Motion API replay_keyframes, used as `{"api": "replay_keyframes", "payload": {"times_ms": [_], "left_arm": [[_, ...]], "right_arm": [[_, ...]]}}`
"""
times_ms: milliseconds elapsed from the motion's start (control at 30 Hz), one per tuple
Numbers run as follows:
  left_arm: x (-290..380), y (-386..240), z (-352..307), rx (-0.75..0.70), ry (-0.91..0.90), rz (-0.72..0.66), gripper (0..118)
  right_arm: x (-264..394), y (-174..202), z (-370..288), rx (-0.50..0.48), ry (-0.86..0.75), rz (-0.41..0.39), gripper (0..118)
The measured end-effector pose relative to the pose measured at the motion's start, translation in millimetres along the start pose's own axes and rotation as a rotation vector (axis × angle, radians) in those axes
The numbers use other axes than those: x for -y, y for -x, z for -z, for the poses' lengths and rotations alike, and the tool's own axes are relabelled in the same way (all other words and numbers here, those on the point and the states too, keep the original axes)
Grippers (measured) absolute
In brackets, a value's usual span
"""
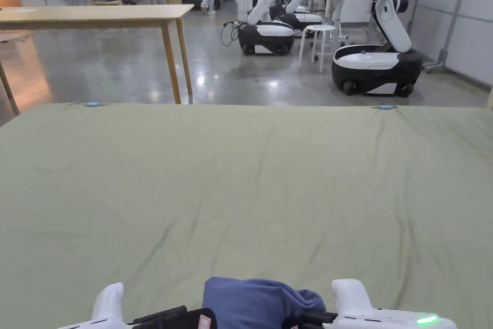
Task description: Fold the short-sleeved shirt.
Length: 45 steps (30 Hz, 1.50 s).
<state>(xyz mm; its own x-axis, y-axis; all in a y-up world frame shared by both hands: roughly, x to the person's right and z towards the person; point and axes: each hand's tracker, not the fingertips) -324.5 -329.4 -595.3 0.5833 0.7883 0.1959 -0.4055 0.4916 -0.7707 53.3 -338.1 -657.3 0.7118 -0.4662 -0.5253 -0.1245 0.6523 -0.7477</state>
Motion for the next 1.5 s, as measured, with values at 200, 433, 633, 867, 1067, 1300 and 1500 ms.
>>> {"api": "replay_keyframes", "payload": {"times_ms": [200,433,633,867,1067,1300,1500], "left_arm": [[-6.5,11.7,48.0,0.059,0.071,-0.059,110],[3.6,17.3,75.0,-0.032,0.058,-0.036,54],[3.0,18.0,61.2,0.056,0.054,-0.058,39],[-25.9,45.5,11.4,0.061,0.035,-0.058,38],[-71.4,97.4,-86.0,-0.02,0.009,-0.039,38],[-132.4,185.9,-211.4,-0.178,-0.037,-0.011,38],[-174.5,252.2,-297.1,-0.312,-0.119,-0.062,38]], "right_arm": [[0.9,-2.8,0.9,-0.004,-0.005,0.008,0],[1.9,-4.1,0.1,0.007,-0.006,0.011,0],[3.5,3.5,-1.2,-0.005,-0.029,-0.013,0],[-8.0,36.2,9.9,-0.105,-0.07,-0.07,0],[-22.5,74.0,11.2,-0.192,-0.131,-0.102,0],[-24.2,89.8,11.1,-0.179,-0.159,-0.08,0],[-16.2,90.9,13.4,-0.081,-0.128,-0.059,0]]}}
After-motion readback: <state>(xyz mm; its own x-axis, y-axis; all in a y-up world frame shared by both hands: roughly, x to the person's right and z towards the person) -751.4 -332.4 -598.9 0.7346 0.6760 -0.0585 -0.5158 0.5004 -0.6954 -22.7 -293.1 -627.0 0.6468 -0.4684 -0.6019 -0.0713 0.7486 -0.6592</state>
